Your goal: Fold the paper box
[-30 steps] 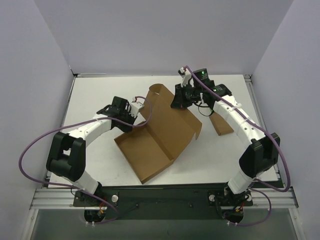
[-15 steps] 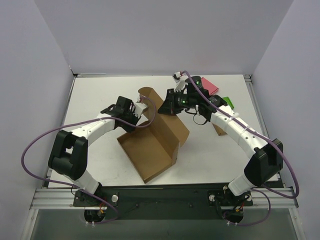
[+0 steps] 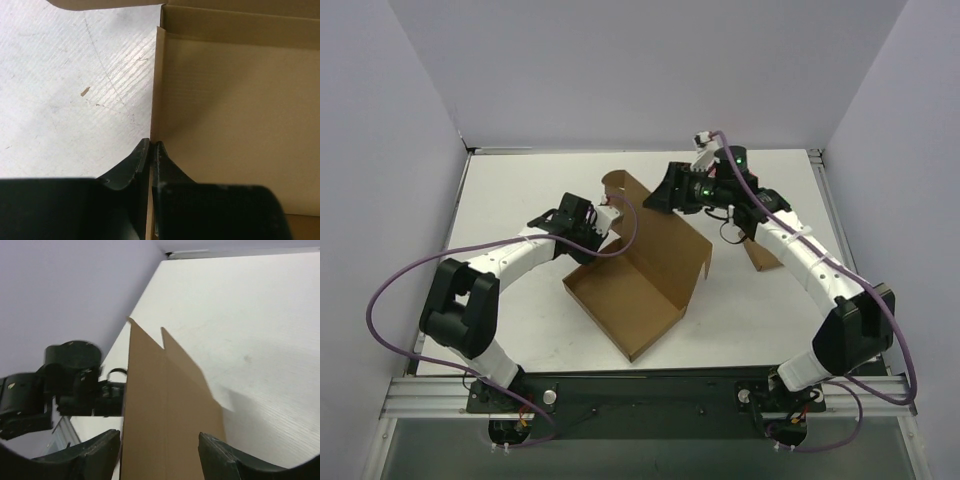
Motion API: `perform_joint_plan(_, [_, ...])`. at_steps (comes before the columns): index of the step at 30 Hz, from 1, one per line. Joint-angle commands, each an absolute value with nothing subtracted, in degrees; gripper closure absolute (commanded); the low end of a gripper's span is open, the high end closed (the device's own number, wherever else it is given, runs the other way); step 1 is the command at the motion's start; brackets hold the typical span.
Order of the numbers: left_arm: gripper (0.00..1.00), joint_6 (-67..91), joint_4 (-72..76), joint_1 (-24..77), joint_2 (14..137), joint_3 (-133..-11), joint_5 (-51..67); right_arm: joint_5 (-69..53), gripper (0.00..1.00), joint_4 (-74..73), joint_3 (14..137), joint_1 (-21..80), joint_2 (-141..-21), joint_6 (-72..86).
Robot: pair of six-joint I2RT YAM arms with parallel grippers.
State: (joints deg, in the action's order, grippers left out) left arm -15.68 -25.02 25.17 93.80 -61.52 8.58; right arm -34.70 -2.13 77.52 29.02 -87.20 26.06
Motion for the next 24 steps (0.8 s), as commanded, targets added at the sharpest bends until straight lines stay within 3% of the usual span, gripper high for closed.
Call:
perform_joint_plan(1, [1.0, -15.82, -26.37, 26.63, 96.5, -61.26, 9.93, -34.46, 0.35, 0.79, 73.4, 18.04, -81.13, 29.17])
perform_joint_plan(7, [1.0, -16.08, -26.37, 26.72, 96.77, -61.35, 9.93, -36.74, 0.35, 8.77, 65.06, 3.02, -80.06, 39.19])
perform_joint_plan(11, [1.0, -16.08, -26.28, 26.89, 96.5, -61.17, 9.93, -35.16, 0.36, 10.45, 61.97, -1.3, -84.36, 41.74])
perform_joint_plan(17, [1.0, -16.17, -26.28, 27.16, 96.33, -61.0, 9.67, -27.25, 0.36, 16.86, 54.07, -2.63, -86.83, 45.52])
perform_joint_plan(24, [1.0, -15.73, -26.46, 27.42, 96.5, -61.35, 9.67, -30.76, 0.43, 18.28, 54.31, 3.67, -91.49, 42.54])
